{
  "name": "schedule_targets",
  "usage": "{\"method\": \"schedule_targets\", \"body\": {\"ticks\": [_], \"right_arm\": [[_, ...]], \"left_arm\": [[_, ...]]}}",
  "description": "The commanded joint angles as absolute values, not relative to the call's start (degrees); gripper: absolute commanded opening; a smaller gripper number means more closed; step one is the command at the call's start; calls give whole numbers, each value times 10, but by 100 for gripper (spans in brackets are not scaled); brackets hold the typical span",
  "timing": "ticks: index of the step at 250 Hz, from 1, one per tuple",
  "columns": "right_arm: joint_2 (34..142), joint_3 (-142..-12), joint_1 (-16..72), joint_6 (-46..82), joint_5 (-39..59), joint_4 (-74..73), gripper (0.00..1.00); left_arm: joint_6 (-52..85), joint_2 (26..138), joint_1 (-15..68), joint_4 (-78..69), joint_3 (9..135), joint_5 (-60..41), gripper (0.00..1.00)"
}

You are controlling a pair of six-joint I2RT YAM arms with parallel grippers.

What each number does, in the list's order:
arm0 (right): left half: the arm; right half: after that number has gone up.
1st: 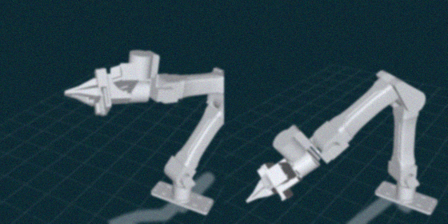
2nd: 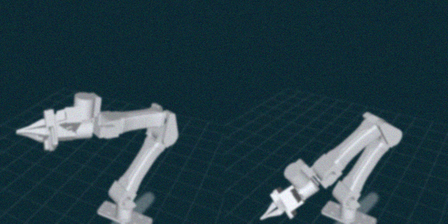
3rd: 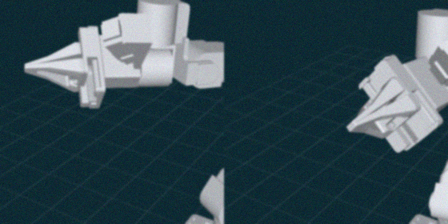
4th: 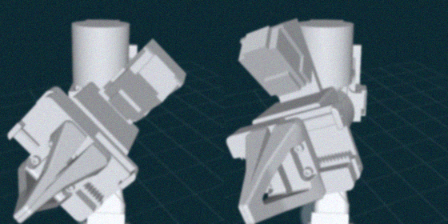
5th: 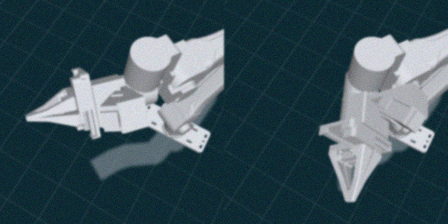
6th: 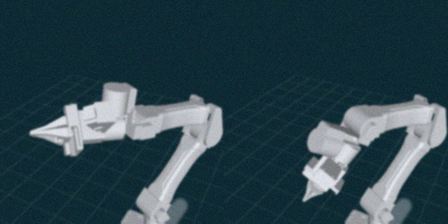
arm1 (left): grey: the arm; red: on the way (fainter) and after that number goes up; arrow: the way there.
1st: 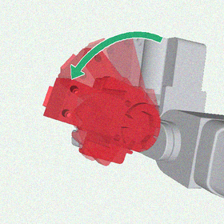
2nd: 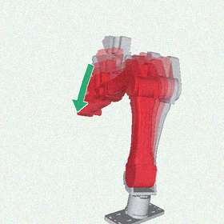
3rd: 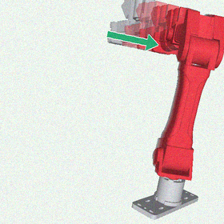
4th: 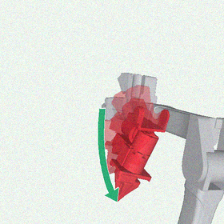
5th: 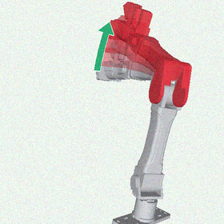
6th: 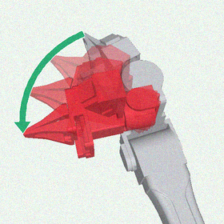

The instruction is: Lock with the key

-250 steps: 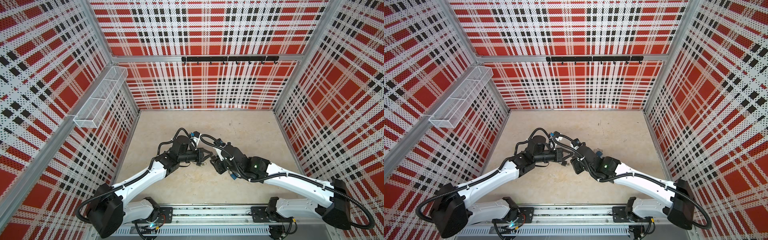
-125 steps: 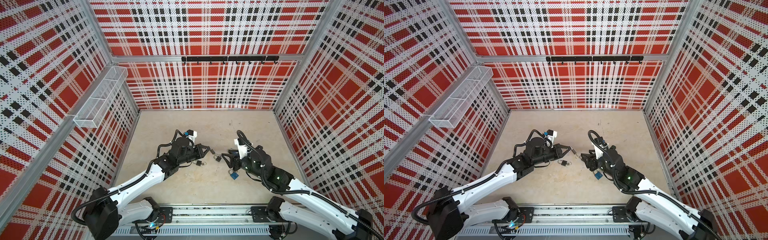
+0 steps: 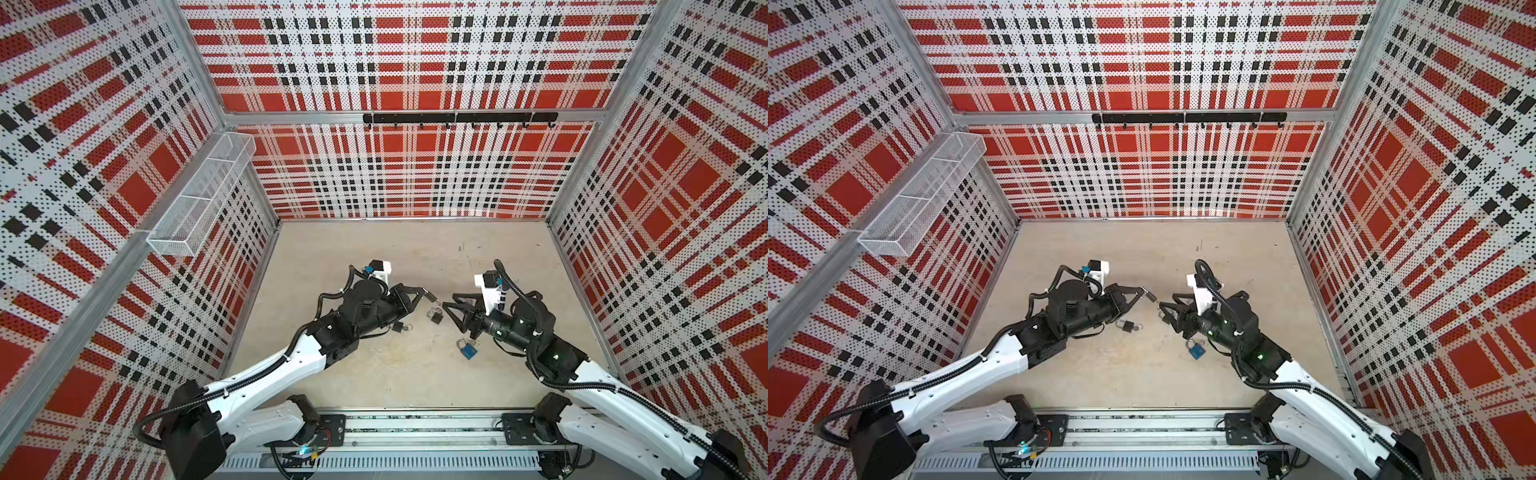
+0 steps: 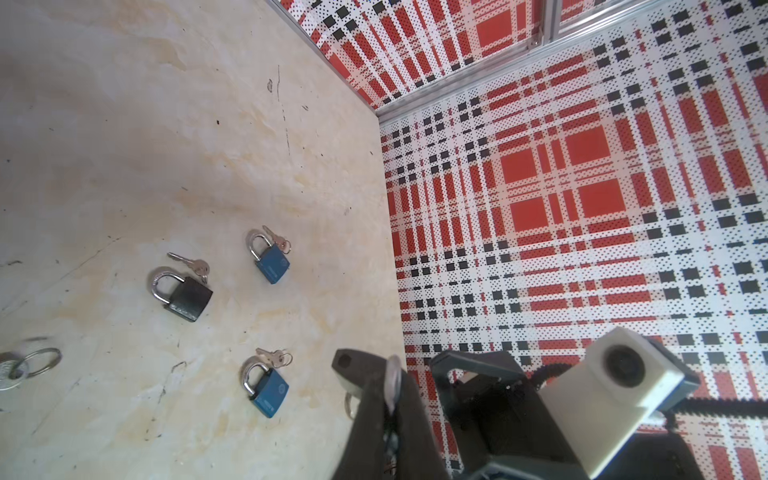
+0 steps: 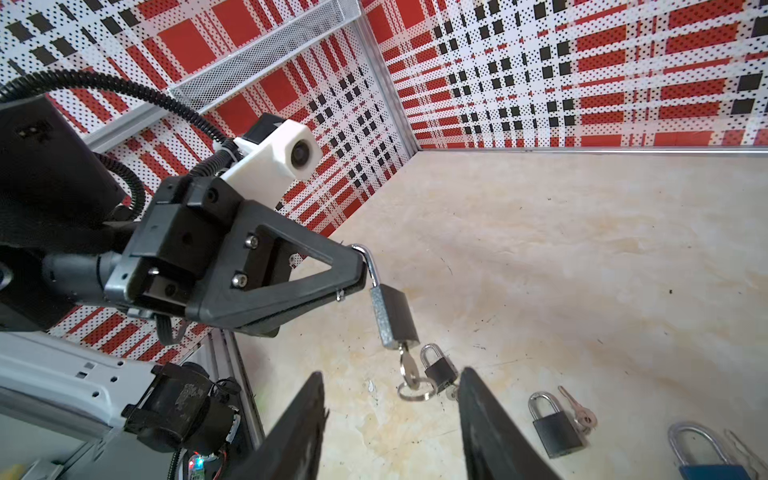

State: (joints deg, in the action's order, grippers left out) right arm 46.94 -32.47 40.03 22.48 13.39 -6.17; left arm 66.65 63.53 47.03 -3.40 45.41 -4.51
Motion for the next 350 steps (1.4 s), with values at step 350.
{"method": "schedule_targets", "body": {"ticks": [350], "right_arm": [[589,-381,399,162,172,-147,26]], "left_arm": [[735,633,492,-103,475,-23,0]]}}
